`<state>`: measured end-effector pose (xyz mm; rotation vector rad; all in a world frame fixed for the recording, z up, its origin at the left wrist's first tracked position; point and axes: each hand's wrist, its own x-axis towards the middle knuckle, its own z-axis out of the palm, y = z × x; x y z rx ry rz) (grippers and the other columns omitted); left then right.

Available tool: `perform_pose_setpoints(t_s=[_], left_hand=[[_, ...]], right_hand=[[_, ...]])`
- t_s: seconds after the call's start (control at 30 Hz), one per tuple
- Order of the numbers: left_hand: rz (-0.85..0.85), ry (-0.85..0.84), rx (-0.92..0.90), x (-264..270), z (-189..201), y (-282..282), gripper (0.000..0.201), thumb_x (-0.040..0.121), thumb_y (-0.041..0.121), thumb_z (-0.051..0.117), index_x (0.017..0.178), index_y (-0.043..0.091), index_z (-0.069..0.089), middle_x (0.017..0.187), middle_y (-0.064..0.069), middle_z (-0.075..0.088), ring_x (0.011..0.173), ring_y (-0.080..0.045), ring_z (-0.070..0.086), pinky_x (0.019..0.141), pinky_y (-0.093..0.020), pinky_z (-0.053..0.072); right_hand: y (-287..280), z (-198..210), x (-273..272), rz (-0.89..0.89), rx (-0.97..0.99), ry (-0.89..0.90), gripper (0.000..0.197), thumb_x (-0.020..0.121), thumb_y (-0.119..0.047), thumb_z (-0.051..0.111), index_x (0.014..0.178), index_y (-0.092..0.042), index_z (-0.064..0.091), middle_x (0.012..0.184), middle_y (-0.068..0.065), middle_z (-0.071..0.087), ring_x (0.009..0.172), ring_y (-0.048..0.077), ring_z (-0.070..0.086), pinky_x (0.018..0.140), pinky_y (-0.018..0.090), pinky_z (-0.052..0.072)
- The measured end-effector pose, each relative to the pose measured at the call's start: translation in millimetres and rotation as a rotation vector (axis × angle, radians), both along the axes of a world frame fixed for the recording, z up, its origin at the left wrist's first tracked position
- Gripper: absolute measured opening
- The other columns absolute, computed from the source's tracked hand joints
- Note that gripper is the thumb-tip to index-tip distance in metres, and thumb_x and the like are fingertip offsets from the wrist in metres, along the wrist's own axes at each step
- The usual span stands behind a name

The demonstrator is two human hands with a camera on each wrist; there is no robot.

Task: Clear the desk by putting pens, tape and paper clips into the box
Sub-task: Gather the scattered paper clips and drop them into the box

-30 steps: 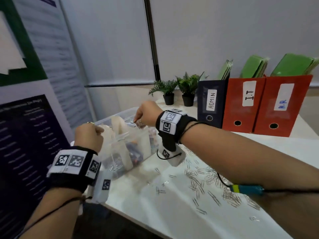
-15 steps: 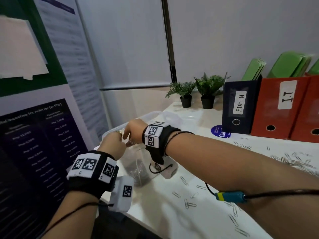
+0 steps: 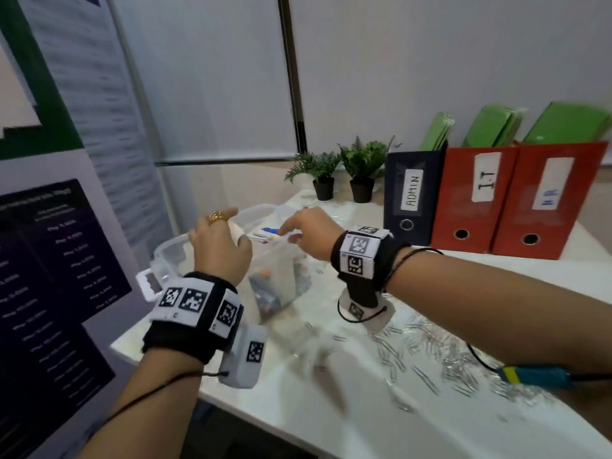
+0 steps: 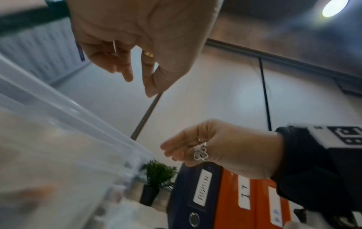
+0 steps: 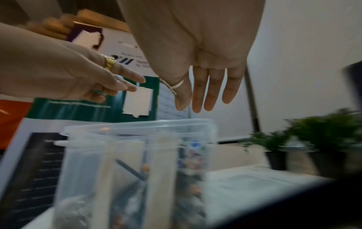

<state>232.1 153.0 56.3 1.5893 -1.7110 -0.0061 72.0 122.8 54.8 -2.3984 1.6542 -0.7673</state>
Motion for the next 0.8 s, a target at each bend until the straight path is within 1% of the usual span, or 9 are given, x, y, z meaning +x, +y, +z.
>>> perform_pose_setpoints(t_s=[0.07,0.17,0.3,0.37,0.47,0.57,0.63,0.7,0.8], left_hand=[[-0.072,-0.03,0.007,-32,-3,0,0.037,0.088,0.013,0.054,0.125,0.015,0.054,0.134,-0.01,0.042,0.125,-0.031,0.034,0.108,-0.033,0.023],[-0.201,-0.138,0.14,-85,-19,-5,0.038,0.088,0.019,0.056,0.126,0.021,0.053,0.134,-0.008,0.041,0.125,-0.028,0.035,0.108,-0.033,0.027],[-0.569,-0.568,0.647,-148,-56,-3,0.056,0.086,0.037,0.064,0.136,0.023,0.044,0.144,-0.006,0.039,0.131,-0.022,0.041,0.109,-0.031,0.033],[-0.608,-0.684,0.798,-173,-70,0,0.073,0.08,0.048,0.067,0.142,0.024,0.037,0.147,-0.003,0.035,0.134,-0.021,0.038,0.109,-0.034,0.032],[-0.617,-0.71,0.812,-194,-86,0,0.102,0.065,0.07,0.066,0.147,0.031,0.022,0.148,-0.002,0.032,0.134,-0.025,0.038,0.108,-0.039,0.034],[-0.642,-0.695,0.87,-202,-99,-4,0.13,0.032,0.094,0.056,0.142,0.035,0.019,0.144,-0.01,0.04,0.129,-0.032,0.044,0.105,-0.047,0.039],[-0.644,-0.822,0.879,-207,-104,-4,0.128,0.032,0.098,0.047,0.14,0.036,0.022,0.144,-0.011,0.036,0.126,-0.035,0.045,0.101,-0.05,0.041],[-0.593,-0.942,0.764,-209,-110,-3,0.125,0.036,0.099,0.04,0.142,0.036,0.02,0.146,-0.004,0.03,0.126,-0.034,0.044,0.1,-0.051,0.041],[-0.522,-0.923,0.635,-213,-121,0,0.109,0.047,0.091,0.047,0.139,0.038,0.025,0.146,0.003,0.028,0.129,-0.032,0.038,0.099,-0.053,0.04]], right_hand=[[5,-7,-47,-0.091,0.033,0.067,0.031,0.091,-0.004,0.054,0.118,-0.014,0.066,0.122,0.008,0.064,0.112,0.02,0.059,0.094,0.021,0.041],[12,-27,-130,-0.261,0.165,0.24,0.03,0.092,-0.006,0.052,0.118,-0.013,0.066,0.128,0.009,0.06,0.118,0.025,0.055,0.102,0.027,0.04],[22,-55,-211,-0.533,0.433,0.444,0.033,0.094,-0.004,0.045,0.123,-0.007,0.061,0.13,0.012,0.058,0.121,0.027,0.054,0.103,0.032,0.044],[25,-67,-234,-0.578,0.532,0.492,0.033,0.095,-0.007,0.045,0.125,-0.005,0.058,0.13,0.01,0.058,0.122,0.026,0.054,0.103,0.032,0.044],[12,-95,-267,-0.573,0.584,0.537,0.032,0.092,-0.018,0.052,0.121,-0.008,0.061,0.129,0.005,0.059,0.118,0.025,0.057,0.101,0.033,0.046],[-8,-127,-283,-0.534,0.58,0.582,0.024,0.085,-0.021,0.059,0.106,-0.013,0.065,0.121,0.005,0.065,0.107,0.025,0.063,0.095,0.036,0.051],[15,-112,-253,-0.481,0.58,0.506,0.021,0.09,-0.013,0.05,0.103,-0.006,0.065,0.12,0.009,0.064,0.11,0.027,0.061,0.096,0.033,0.048],[29,-103,-233,-0.405,0.535,0.427,0.028,0.095,-0.009,0.043,0.114,-0.002,0.062,0.128,0.012,0.059,0.119,0.027,0.055,0.1,0.031,0.042],[44,-102,-221,-0.348,0.506,0.327,0.034,0.094,-0.004,0.042,0.122,-0.001,0.059,0.129,0.015,0.058,0.12,0.029,0.052,0.099,0.032,0.04]])
